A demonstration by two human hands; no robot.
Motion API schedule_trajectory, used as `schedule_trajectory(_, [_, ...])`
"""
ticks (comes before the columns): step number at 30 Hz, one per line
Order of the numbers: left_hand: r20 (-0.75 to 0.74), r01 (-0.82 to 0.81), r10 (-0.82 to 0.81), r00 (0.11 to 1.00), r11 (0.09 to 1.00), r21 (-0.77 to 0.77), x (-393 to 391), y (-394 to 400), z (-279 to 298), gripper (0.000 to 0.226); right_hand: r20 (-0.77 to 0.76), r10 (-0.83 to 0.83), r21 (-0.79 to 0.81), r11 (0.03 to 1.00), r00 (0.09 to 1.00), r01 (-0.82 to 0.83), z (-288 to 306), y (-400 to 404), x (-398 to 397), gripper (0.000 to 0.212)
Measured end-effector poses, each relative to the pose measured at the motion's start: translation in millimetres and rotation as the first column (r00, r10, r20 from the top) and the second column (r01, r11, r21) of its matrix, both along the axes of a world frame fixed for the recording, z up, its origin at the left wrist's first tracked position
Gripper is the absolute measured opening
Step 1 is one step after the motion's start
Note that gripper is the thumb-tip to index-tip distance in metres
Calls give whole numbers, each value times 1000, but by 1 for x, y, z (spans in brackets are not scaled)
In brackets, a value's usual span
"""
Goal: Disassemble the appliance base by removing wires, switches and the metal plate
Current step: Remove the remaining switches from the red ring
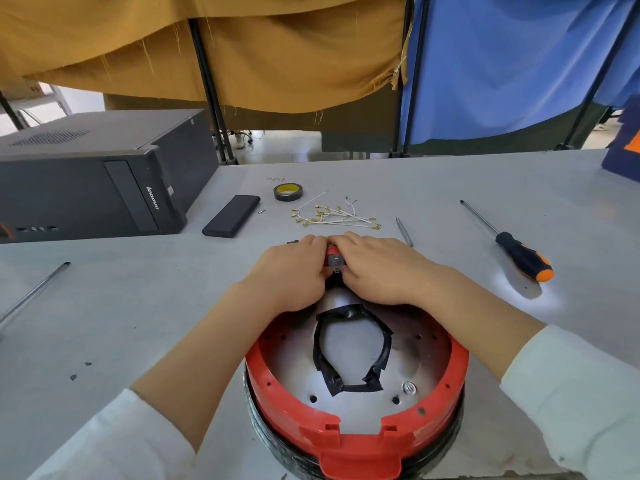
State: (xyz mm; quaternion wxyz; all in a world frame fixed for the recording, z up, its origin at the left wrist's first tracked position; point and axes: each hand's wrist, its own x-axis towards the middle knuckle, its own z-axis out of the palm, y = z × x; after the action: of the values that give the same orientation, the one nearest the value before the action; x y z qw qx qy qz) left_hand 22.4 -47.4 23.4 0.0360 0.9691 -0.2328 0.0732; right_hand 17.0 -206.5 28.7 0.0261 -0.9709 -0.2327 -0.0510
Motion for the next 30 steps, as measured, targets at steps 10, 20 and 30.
schedule_trajectory(10, [58, -18, 19, 998, 1000, -19, 4, -2, -1, 23, 79, 45, 20, 999, 996, -47, -5, -2, 2, 46])
schedule_trajectory(20, [120, -128, 121, 985, 991, 44, -2, -13, -2, 25, 172, 39, -55, 998, 984, -30, -9, 0, 0, 31])
schedule_trajectory(30, [160, -143, 135, 978, 989, 38, -3, -14, -5, 28, 178, 22, -72, 997, 984, -9, -9, 3, -2, 39])
